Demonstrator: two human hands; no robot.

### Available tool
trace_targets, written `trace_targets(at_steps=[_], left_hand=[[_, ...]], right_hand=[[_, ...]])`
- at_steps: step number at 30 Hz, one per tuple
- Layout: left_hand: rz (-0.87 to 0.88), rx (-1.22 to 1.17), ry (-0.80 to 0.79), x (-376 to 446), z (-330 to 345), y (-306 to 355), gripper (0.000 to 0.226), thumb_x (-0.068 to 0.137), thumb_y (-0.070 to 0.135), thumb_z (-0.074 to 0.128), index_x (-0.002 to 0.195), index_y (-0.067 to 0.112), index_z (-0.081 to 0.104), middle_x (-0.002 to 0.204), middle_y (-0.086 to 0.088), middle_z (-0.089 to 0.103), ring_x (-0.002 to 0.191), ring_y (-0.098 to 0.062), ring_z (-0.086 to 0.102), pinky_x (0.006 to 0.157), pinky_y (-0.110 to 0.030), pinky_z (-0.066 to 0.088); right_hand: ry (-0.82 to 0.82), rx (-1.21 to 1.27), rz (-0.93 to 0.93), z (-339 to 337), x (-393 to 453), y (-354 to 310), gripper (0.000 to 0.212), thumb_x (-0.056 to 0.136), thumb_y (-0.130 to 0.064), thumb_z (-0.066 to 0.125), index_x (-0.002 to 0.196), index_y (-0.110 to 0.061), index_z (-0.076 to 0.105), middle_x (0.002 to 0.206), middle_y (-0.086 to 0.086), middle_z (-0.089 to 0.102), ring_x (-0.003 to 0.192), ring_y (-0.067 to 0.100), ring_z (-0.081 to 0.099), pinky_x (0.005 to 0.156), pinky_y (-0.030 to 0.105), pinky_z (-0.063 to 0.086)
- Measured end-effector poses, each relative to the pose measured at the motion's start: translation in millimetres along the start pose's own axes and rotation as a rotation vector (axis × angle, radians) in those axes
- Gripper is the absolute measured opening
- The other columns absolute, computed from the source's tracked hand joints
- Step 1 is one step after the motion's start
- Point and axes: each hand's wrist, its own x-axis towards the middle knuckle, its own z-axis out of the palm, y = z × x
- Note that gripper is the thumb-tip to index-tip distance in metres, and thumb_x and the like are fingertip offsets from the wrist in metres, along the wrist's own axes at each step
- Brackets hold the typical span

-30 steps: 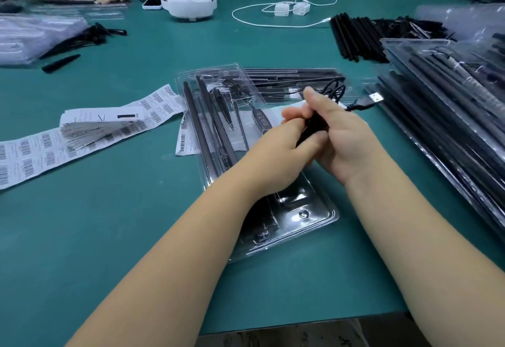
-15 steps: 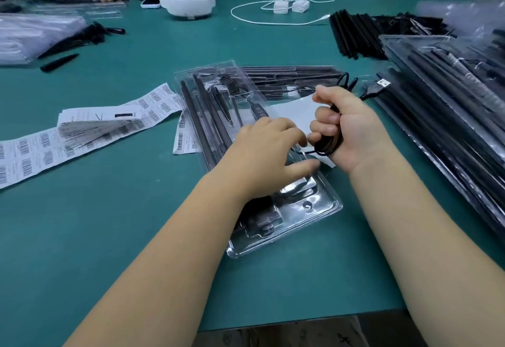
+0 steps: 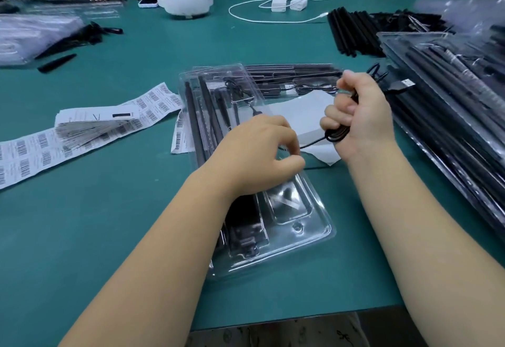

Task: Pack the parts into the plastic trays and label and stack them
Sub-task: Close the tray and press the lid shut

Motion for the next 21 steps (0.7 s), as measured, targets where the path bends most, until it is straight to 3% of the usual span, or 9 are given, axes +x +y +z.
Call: trace_targets(at_steps=[5,8,12,15,18,21], left_hand=[[0.037,-0.097,-0.188,-3.6,-7.5,2.9,0.007,0.078,0.035,0.064,0.079,0.033,0.071,0.095,0.017,0.058,0.098,-0.002,0.049,0.09,-0.03,0.043],[-0.009,-0.179,-0.28,-5.8,-14.6,-0.1,0.003,0.08,0.036,0.068,0.08,0.036,0.071,0.09,0.018,0.061,0.092,-0.002,0.055,0.084,-0.028,0.045],[-0.086,-0.14,-0.134,-1.1,-0.6,3.7,0.028,0.082,0.044,0.066,0.107,0.032,0.061,0.078,0.014,0.061,0.076,0.0,0.054,0.074,-0.023,0.045],[-0.064,0.165,-0.019,6.5,17.6,10.7,0.035,0.09,0.046,0.053,0.12,0.028,0.06,0.09,0.005,0.055,0.093,-0.017,0.047,0.077,-0.032,0.037],[-0.066,0.241,0.062,9.3,25.7,8.0,0.03,0.091,0.039,0.048,0.107,0.025,0.069,0.096,0.001,0.041,0.1,-0.025,0.041,0.077,-0.032,0.03],[-0.082,0.157,0.105,8.3,27.1,1.8,0.028,0.086,0.041,0.054,0.098,0.023,0.071,0.102,0.002,0.046,0.094,-0.019,0.031,0.089,-0.036,0.035]], right_hand=[[0.041,0.014,-0.049,0.1,1.1,-0.4,0.037,0.095,-0.026,0.051,0.06,-0.019,0.038,0.044,-0.008,0.02,0.038,0.008,0.016,0.039,0.021,0.023],[-0.037,0.053,0.007,0.1,-1.6,-4.5,0.039,0.097,-0.03,0.049,0.061,-0.02,0.037,0.045,-0.009,0.021,0.035,0.005,0.018,0.037,0.019,0.024],[-0.262,0.017,0.112,-0.2,-11.0,-9.2,0.039,0.097,-0.029,0.043,0.06,-0.021,0.031,0.041,-0.01,0.025,0.033,0.004,0.018,0.034,0.017,0.019],[-0.324,-0.071,0.13,-1.0,-14.5,-16.5,0.038,0.095,-0.028,0.043,0.06,-0.021,0.031,0.043,-0.009,0.03,0.032,0.003,0.019,0.035,0.016,0.018],[-0.283,-0.352,0.05,-1.7,-16.0,-19.0,0.04,0.094,-0.022,0.051,0.06,-0.019,0.031,0.044,-0.007,0.031,0.036,0.007,0.021,0.039,0.018,0.021],[-0.366,-0.945,-0.194,0.6,-21.3,-15.4,0.038,0.088,-0.021,0.063,0.061,-0.006,0.04,0.049,0.001,0.036,0.045,0.013,0.031,0.043,0.021,0.03]])
